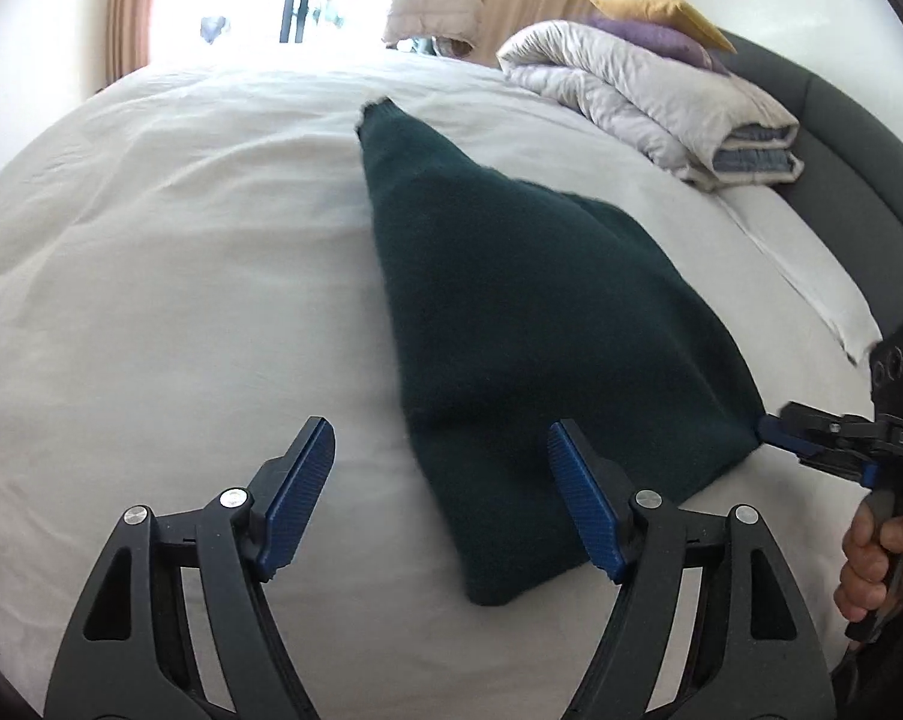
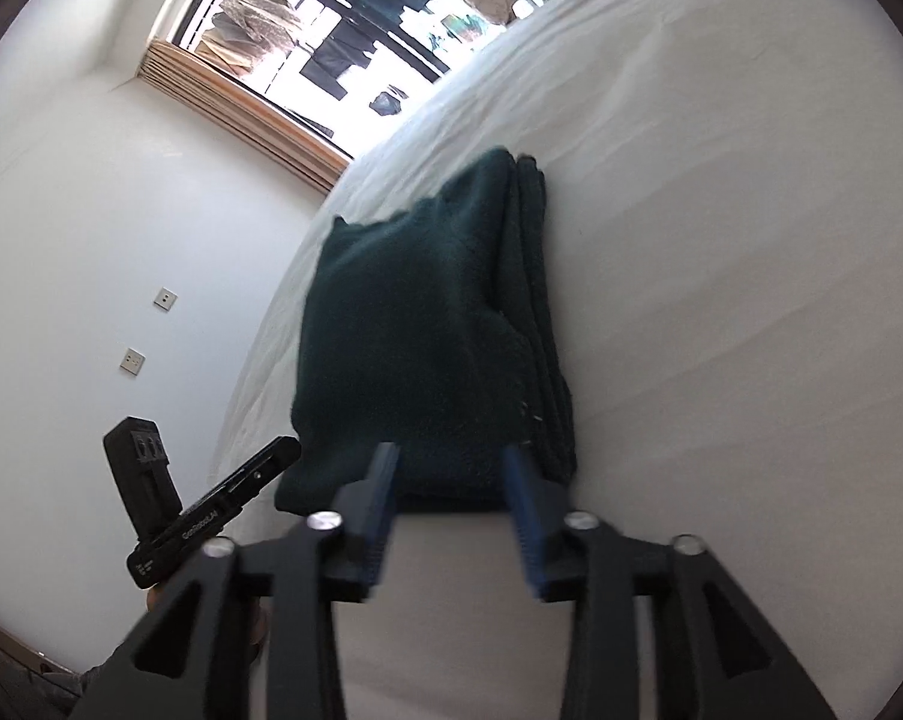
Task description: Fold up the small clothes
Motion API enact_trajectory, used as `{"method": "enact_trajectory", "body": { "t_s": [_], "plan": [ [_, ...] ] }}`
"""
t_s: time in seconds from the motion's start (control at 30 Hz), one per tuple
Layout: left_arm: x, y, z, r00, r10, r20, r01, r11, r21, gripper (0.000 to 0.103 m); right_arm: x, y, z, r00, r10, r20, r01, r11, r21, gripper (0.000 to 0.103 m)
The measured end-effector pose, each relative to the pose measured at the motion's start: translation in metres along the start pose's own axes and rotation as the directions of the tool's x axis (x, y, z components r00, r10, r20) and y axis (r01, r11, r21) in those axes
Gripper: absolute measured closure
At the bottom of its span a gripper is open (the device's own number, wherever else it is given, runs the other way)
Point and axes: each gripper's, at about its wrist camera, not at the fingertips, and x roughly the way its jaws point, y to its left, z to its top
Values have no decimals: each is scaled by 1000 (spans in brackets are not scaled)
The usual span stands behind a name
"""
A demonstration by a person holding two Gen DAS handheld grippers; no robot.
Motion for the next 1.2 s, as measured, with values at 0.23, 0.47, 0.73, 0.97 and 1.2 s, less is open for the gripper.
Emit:
{"method": "enact_trajectory", "body": {
  "t_s": [0.23,0.47,0.73,0.97,1.2],
  "plan": [
    [19,42,41,992,-122,-15,118,976,-185,30,35,-10,54,999,-37,-29,38,999,33,27],
    [70,43,56,966,-228,-118,187,940,-286,22,98,-40,79,990,-16,-137,38,987,158,30],
    [91,30,65,961,-227,-159,186,953,-239,25,126,-25,77,981,-15,-194,38,993,112,52],
    [85,13,75,963,-221,-158,188,962,-196,67,123,5,76,979,-118,-165,121,993,9,73],
    [44,18,103,980,-189,-58,176,968,-182,76,111,57,93,992,-91,-86,84,993,-79,75]
  ]
}}
